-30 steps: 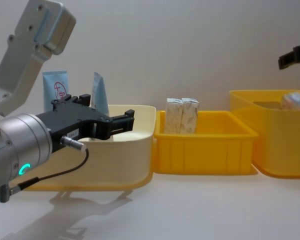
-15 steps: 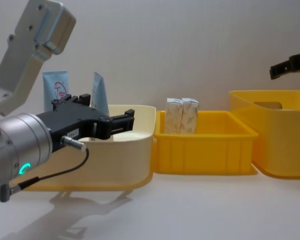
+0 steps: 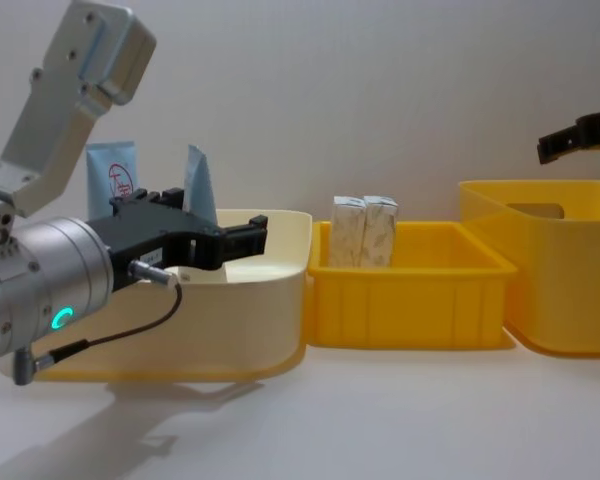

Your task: Bimanual collaborative sorting of washing and personal care products

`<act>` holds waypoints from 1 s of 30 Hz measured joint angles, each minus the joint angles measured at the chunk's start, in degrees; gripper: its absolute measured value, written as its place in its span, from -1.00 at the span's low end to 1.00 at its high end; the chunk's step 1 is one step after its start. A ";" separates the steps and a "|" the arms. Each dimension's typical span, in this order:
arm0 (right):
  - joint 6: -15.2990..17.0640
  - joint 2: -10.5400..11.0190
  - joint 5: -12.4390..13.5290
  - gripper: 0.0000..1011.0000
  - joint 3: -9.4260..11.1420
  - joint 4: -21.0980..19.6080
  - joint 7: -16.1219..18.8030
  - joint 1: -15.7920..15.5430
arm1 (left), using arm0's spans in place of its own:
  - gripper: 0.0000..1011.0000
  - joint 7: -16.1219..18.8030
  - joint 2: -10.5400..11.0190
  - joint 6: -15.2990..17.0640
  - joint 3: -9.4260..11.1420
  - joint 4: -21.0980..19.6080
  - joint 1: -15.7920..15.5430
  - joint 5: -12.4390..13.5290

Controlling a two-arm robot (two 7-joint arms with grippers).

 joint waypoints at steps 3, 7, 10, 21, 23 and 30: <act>0.01 -0.01 0.00 0.98 -0.02 0.04 0.01 0.01 | 0.98 -0.40 -0.35 0.09 -0.13 1.14 -0.67 -0.21; 0.04 -0.03 0.00 0.98 -0.03 0.10 0.03 0.03 | 0.98 -0.91 -0.99 0.13 -0.46 3.27 -1.74 -0.51; 0.05 -0.04 0.00 0.98 -0.04 0.13 0.05 0.04 | 0.98 -1.13 -1.37 0.13 -0.71 4.61 -2.38 -0.61; 0.10 -0.04 -0.01 0.98 -0.03 0.20 0.10 0.07 | 0.98 -2.24 -2.46 0.14 -1.10 7.77 -4.62 -0.61; 0.10 -0.04 -0.01 0.98 -0.03 0.22 0.10 0.07 | 0.98 -2.53 -2.68 0.32 -1.10 8.10 -5.13 -0.55; 0.10 -0.04 -0.01 0.98 -0.03 0.23 0.10 0.08 | 0.98 -3.81 -3.01 1.49 -0.80 8.64 -6.52 -0.20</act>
